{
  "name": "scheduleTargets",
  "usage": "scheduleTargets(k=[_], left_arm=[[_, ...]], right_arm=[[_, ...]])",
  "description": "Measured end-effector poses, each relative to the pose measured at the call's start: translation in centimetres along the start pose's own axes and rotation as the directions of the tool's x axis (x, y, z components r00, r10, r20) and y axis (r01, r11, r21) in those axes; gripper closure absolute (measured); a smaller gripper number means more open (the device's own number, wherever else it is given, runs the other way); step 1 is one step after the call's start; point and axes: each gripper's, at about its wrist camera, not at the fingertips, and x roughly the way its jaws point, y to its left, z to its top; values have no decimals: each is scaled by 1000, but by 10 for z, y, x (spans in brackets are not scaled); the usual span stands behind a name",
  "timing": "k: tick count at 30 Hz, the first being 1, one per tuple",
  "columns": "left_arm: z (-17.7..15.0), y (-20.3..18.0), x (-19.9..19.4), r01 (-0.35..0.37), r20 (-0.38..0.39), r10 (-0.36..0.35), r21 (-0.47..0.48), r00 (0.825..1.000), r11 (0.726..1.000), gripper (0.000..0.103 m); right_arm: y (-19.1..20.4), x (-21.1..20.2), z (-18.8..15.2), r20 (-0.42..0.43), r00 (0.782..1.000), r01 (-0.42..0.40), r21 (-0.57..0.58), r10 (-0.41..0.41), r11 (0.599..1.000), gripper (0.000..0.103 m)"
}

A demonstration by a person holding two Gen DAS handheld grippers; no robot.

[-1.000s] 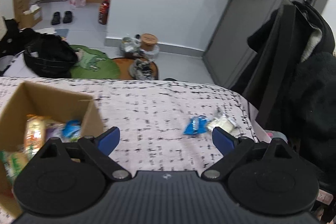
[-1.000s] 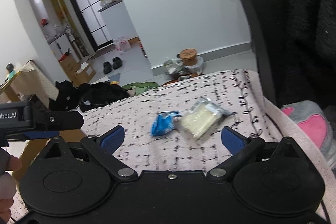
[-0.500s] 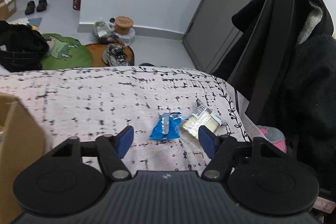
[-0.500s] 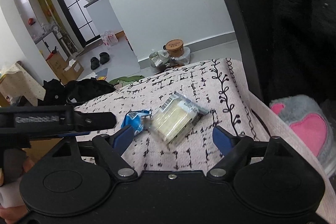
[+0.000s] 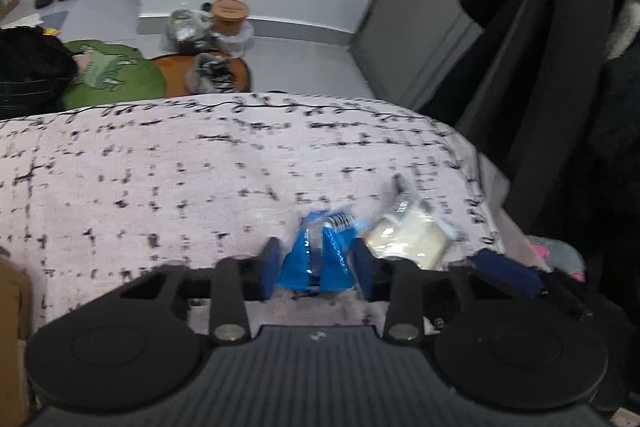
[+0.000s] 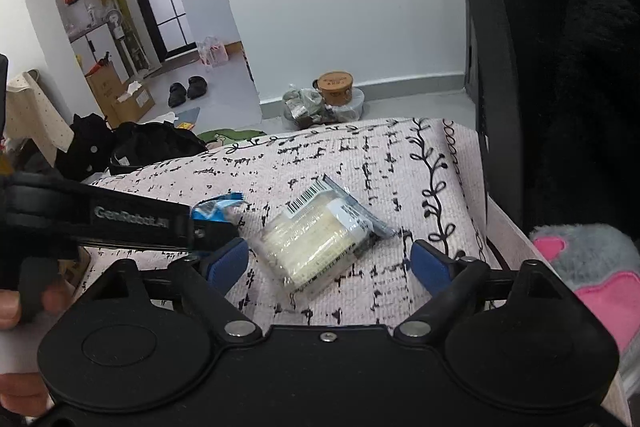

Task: Organize snacks
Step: 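Grasp the blue packet with the left tool while the right tool grasps the clear cream packet, then carry both packets over the cardboard box and open both tools to drop them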

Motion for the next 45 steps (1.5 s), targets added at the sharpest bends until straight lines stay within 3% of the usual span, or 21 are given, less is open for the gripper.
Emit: scheduleTargets(k=[6,14,17,19,22,45], left_arm=[[1,14,-13,-23,7,24,-42,1000,999,70],[3,37,-34,-61,27,63,-74,998,995,70],[-1,42,-43,-62,42,66,-86,997,994,70],[-3,44,-48,-67,46,71,-82,996,994,70],[-7,46,-55,-75,50,80,-90,996,993,70],[-31,64,-150,-110,163,130,-126,978,986,70]], right_arm=[[13,4,7,31,999,9,-77,-6,997,0],[20,23,4,4,999,34,-143,-34,989,1],[31,26,-2,-27,995,90,-221,-98,971,12],[34,22,0,-44,996,67,-209,-78,976,35],[39,16,3,-60,995,63,-202,-77,977,44],[99,-34,14,35,992,-112,-162,119,980,45]])
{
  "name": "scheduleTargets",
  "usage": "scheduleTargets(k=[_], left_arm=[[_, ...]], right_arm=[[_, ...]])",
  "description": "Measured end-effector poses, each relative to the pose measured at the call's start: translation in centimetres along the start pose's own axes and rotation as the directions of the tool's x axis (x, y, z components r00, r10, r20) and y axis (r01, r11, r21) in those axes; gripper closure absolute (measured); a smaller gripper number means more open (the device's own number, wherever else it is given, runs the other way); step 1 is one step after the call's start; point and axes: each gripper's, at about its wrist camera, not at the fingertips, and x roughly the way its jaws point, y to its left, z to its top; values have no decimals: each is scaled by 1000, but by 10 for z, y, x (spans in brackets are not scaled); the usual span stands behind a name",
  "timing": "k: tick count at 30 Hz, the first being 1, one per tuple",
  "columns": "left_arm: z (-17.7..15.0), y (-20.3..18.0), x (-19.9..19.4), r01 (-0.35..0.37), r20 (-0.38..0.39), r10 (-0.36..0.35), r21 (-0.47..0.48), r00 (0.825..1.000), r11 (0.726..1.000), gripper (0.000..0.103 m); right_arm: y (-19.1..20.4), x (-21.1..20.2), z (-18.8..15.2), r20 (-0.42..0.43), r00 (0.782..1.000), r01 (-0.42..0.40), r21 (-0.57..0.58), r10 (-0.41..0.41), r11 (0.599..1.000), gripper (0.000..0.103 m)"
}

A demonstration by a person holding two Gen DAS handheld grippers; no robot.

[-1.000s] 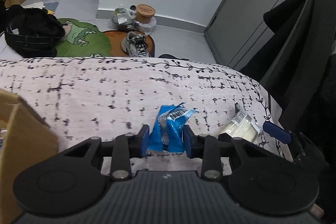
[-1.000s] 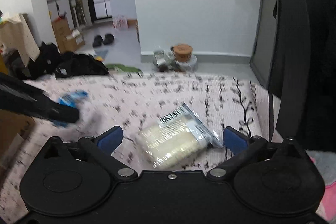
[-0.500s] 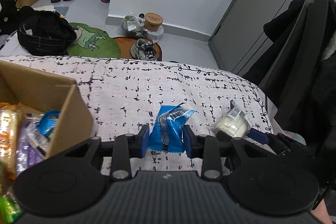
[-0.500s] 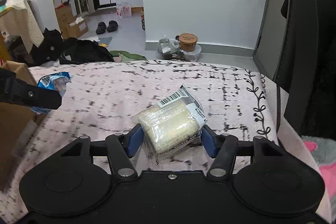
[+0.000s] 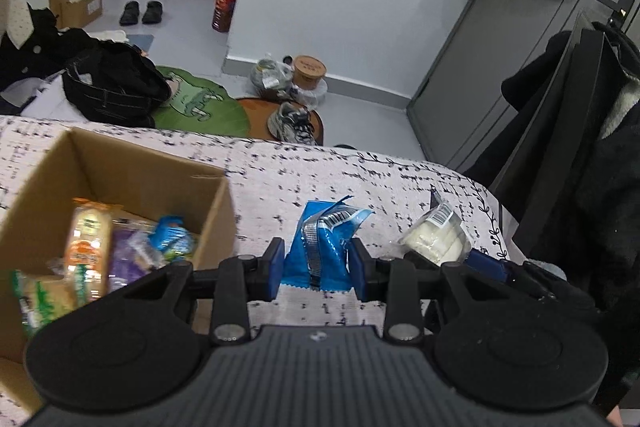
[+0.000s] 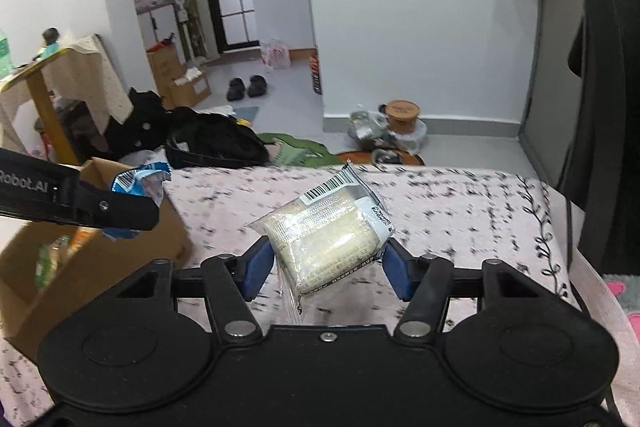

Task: Organize snacks
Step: 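Carry both packets over the cardboard box and open both tools to drop them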

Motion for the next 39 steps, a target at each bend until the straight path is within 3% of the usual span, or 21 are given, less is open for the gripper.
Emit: scheduleTargets(k=[15,28,39], left_arm=[[1,45,-47,-77,55,81,-74,995,994,70],[-3,107,-77,-190,43,198,-143,979,971,70],[-17,127,-87,-230,-3,233,-175,972,957,66]], right_arm=[[49,-7,12,46,991,-127,-18,128,992,45],[91,-2,18,38,973,-228,-41,230,973,45],[117,1,17,9,957,-288,-69,289,955,44]])
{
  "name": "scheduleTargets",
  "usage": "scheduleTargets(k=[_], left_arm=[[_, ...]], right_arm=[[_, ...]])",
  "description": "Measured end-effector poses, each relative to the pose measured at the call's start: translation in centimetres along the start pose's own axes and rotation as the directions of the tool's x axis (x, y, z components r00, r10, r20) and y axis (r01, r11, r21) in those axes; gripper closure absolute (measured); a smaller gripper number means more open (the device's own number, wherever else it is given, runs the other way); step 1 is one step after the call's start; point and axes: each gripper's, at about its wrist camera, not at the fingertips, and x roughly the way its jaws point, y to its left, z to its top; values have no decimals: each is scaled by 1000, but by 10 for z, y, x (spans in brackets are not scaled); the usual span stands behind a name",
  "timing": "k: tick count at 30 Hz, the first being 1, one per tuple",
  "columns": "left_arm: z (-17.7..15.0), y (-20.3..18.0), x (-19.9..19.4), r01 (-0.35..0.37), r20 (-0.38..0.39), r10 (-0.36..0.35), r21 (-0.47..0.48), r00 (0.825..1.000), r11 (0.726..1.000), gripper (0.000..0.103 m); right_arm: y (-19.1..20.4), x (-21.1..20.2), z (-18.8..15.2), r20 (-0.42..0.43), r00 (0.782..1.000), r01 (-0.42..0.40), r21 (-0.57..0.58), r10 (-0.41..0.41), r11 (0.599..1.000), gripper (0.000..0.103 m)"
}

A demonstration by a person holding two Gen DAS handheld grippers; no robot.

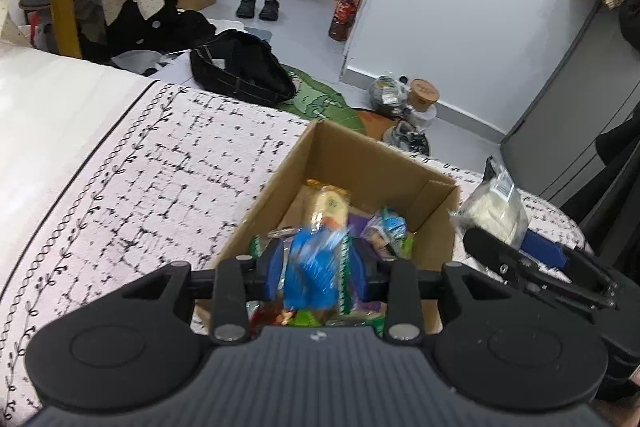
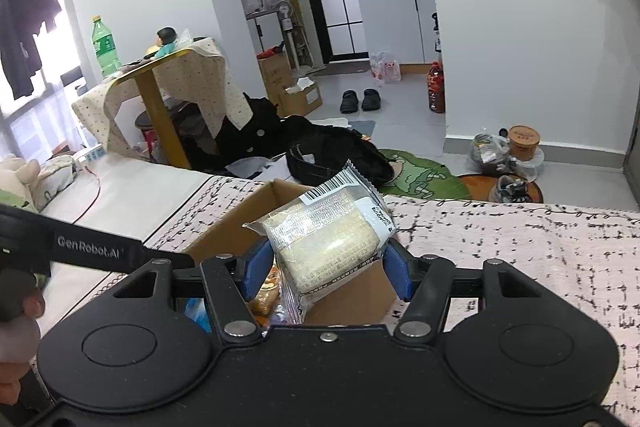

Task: Organize snacks
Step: 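Carry both packets over the cardboard box and open both tools to drop them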

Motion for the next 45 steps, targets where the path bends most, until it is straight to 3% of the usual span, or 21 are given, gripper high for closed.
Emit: scheduleTargets(k=[5,9,14,33,41,45], left_arm=[[-2,8,0,-29,-23,29,-27,999,999,51],[-1,10,-3,-41,-13,41,-32,999,999,45],[0,7,-4,-47,-4,47,-28,999,999,33],[-16,-23,-8,-68,-19,68,32,997,997,23],[-25,-41,-18,-74,13,74,87,997,993,8],[-32,-48,-26,-63,22,61,95,998,993,6]], right_arm=[[6,0,-1,-1,1000,-29,-18,29,999,38],[1,-7,1,21,1000,-9,-3,9,1000,25],[-11,-16,0,36,999,18,36,-20,999,20],[-40,-50,-16,50,997,49,133,-56,990,4],[-54,-73,-22,58,995,64,187,-76,980,0],[-57,-86,-22,58,994,75,219,-90,973,0]])
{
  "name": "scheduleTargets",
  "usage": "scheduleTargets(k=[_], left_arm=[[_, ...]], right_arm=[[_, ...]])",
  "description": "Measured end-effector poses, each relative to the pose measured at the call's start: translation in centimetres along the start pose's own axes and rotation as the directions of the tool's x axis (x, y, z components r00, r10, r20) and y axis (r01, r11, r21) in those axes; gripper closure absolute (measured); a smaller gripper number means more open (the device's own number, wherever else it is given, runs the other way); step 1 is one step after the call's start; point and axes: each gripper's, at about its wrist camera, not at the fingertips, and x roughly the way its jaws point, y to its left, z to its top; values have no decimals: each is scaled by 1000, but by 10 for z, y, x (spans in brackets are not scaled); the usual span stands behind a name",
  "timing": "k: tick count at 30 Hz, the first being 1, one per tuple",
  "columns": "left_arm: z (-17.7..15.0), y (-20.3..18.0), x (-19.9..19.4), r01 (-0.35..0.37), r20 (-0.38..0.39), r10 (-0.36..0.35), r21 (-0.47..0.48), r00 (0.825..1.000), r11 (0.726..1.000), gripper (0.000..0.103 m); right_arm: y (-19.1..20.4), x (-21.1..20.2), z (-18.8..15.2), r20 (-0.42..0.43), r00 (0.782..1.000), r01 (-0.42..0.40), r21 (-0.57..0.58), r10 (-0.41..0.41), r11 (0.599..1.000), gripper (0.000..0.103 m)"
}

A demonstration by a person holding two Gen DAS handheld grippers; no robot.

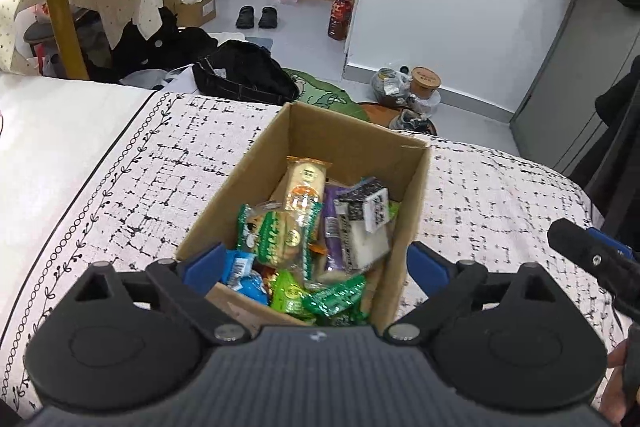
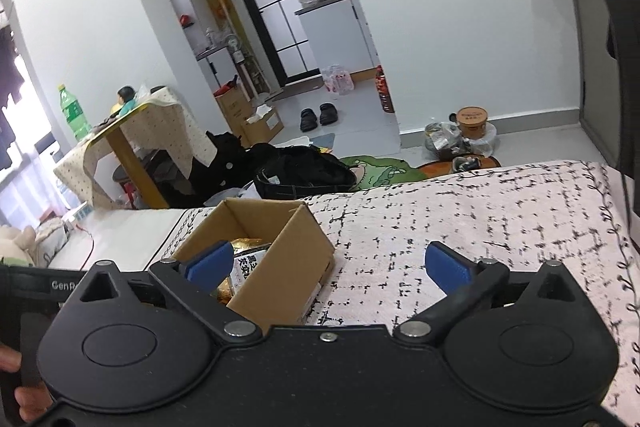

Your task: Organize snacks

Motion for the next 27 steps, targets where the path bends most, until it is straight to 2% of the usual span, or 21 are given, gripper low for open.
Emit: scheduleTargets(k=[5,20,27], left_arm=[[-4,-9,-15,43,10,-44,27,999,999,0],[-8,-12,-67,133,53,-138,87,989,987,0],[-10,0,-90,162,89,-171,96,981,982,0]], right_arm=[[-2,-18,0,-7,1000,23,12,-23,1000,0],[11,-78,-1,23,996,81,-26,-80,996,0],[24,-97,-2,28,995,100,-38,-99,994,0]])
